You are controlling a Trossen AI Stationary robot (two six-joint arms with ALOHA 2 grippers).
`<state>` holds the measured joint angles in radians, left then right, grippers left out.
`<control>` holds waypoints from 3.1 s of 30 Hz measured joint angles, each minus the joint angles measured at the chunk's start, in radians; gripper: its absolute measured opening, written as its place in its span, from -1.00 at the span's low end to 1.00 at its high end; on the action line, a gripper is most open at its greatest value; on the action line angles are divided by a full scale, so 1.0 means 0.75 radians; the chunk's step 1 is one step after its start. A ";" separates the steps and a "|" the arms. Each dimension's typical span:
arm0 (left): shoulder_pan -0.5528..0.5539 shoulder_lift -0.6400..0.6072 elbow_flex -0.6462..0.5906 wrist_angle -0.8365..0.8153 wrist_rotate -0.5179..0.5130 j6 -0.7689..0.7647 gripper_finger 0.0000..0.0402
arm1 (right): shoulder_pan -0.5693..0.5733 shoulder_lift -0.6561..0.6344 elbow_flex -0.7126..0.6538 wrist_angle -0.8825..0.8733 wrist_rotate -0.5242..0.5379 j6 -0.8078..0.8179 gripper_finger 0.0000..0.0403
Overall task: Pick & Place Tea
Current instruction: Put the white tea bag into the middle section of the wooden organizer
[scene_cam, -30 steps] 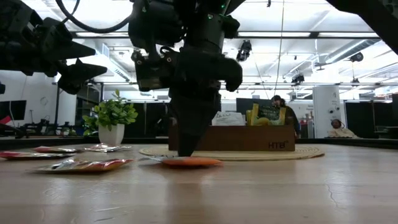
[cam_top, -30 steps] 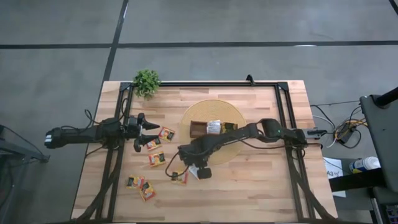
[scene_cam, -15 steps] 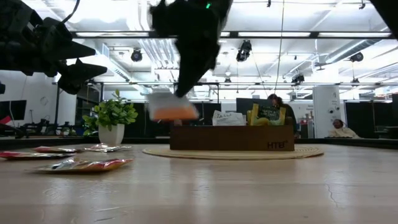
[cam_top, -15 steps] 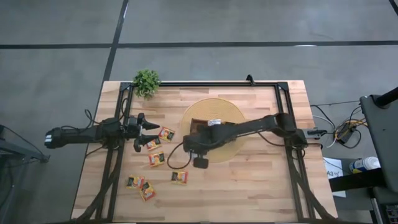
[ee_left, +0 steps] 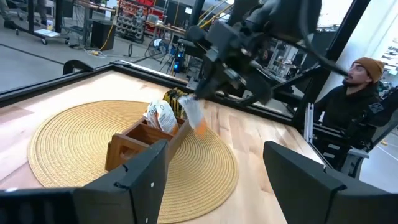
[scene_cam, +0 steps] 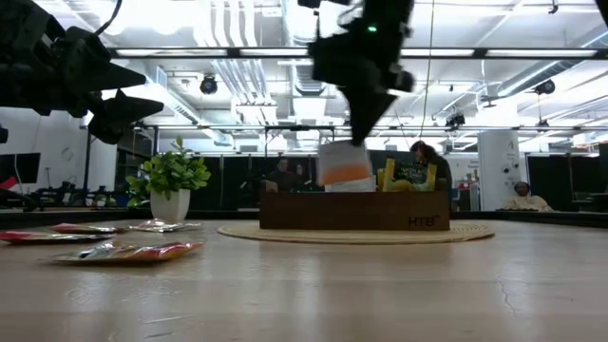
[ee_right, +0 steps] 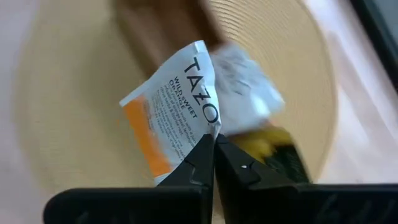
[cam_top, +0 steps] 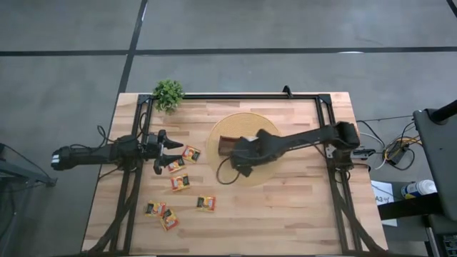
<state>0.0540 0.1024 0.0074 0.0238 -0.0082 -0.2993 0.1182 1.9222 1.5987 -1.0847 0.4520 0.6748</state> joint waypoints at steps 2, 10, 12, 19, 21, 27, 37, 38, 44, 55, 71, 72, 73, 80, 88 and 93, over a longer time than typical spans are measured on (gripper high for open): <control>0.000 0.000 0.000 0.000 0.000 0.000 0.28 | -0.003 -0.065 -0.088 0.019 0.047 0.054 -0.96; 0.000 0.000 0.000 0.000 0.000 0.000 0.28 | -0.062 -0.167 -0.271 0.140 0.133 0.052 -0.96; 0.000 0.000 0.000 0.000 0.000 0.000 0.28 | -0.076 -0.163 -0.274 0.208 0.135 -0.025 -0.96; -0.001 0.000 0.000 0.000 0.000 0.001 0.28 | -0.126 -0.123 -0.288 0.269 0.138 -0.131 -0.96; 0.000 0.000 0.000 0.000 0.000 0.001 0.28 | -0.128 -0.113 -0.305 0.279 0.139 -0.132 -0.96; 0.000 0.000 0.000 -0.001 0.000 0.000 0.28 | -0.127 -0.089 -0.364 0.420 0.142 -0.157 -0.96; 0.000 0.000 0.000 -0.001 0.000 0.001 0.28 | -0.115 -0.079 -0.428 0.473 0.123 -0.201 -0.96; 0.000 0.000 0.000 -0.001 0.000 0.001 0.28 | -0.110 -0.079 -0.429 0.492 0.111 -0.226 -0.96; 0.000 0.000 0.000 -0.001 0.000 0.000 0.28 | -0.076 -0.079 -0.428 0.568 -0.046 -0.312 -0.96; 0.000 0.001 0.000 -0.001 0.000 0.000 0.28 | -0.042 -0.083 -0.412 0.505 -0.161 -0.388 -0.96; -0.001 0.001 0.000 -0.001 0.000 0.001 0.28 | -0.054 -0.252 -0.394 0.477 -0.375 -0.601 -0.43; 0.000 0.001 0.000 -0.001 0.000 0.000 0.28 | -0.058 -0.253 -0.394 0.477 -0.375 -0.601 -0.37; 0.000 0.001 0.000 -0.001 0.000 0.000 0.28 | -0.063 -0.253 -0.394 0.477 -0.375 -0.601 -0.31; -0.001 0.001 0.000 -0.001 0.000 0.000 0.28 | -0.117 -0.252 -0.395 0.488 -0.364 -0.616 0.03; 0.000 0.001 0.000 -0.001 0.000 0.000 0.28 | -0.208 -0.250 -0.399 0.497 -0.373 -0.696 0.13; 0.000 0.001 0.000 -0.001 0.000 0.000 0.28 | -0.228 -0.250 -0.399 0.526 -0.469 -0.728 0.12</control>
<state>0.0540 0.1028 0.0071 0.0231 -0.0082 -0.2989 -0.0526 1.7345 1.2992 -0.6906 0.1005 0.1286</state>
